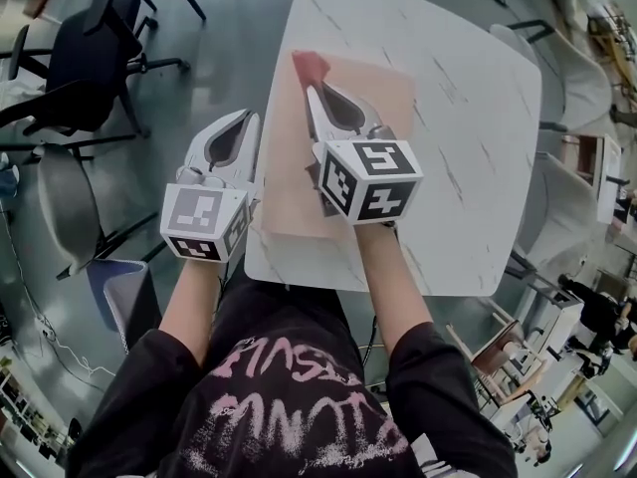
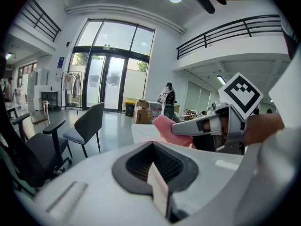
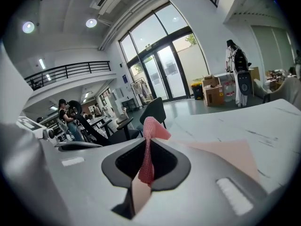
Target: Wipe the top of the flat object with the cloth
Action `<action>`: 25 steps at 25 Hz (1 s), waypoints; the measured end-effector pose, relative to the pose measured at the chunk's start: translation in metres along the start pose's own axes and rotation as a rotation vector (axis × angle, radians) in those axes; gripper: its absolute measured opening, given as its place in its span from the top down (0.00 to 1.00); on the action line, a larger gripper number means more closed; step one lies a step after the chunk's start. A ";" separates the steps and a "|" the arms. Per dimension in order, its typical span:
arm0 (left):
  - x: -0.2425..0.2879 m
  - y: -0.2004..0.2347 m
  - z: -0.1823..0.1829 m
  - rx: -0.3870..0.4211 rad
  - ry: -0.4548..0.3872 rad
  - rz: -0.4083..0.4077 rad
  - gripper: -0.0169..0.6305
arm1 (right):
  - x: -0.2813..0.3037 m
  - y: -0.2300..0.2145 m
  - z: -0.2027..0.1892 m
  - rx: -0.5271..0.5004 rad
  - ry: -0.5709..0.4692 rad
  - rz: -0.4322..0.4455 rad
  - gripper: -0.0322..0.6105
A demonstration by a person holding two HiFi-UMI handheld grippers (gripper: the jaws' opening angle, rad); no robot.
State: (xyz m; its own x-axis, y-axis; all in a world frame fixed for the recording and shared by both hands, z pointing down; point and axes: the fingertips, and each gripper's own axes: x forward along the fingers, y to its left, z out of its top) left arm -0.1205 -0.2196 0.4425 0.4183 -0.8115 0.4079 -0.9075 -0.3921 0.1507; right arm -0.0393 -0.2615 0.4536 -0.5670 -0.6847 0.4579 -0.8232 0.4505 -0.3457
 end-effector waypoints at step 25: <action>0.001 0.013 -0.006 -0.010 0.008 0.016 0.97 | 0.025 -0.003 -0.027 0.027 0.118 -0.015 0.88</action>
State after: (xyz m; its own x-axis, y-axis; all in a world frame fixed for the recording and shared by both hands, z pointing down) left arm -0.1320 -0.2229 0.4503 0.4039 -0.8138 0.4178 -0.9143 -0.3750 0.1533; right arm -0.0515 -0.2649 0.4880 -0.5557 -0.6180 0.5561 -0.8313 0.4243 -0.3591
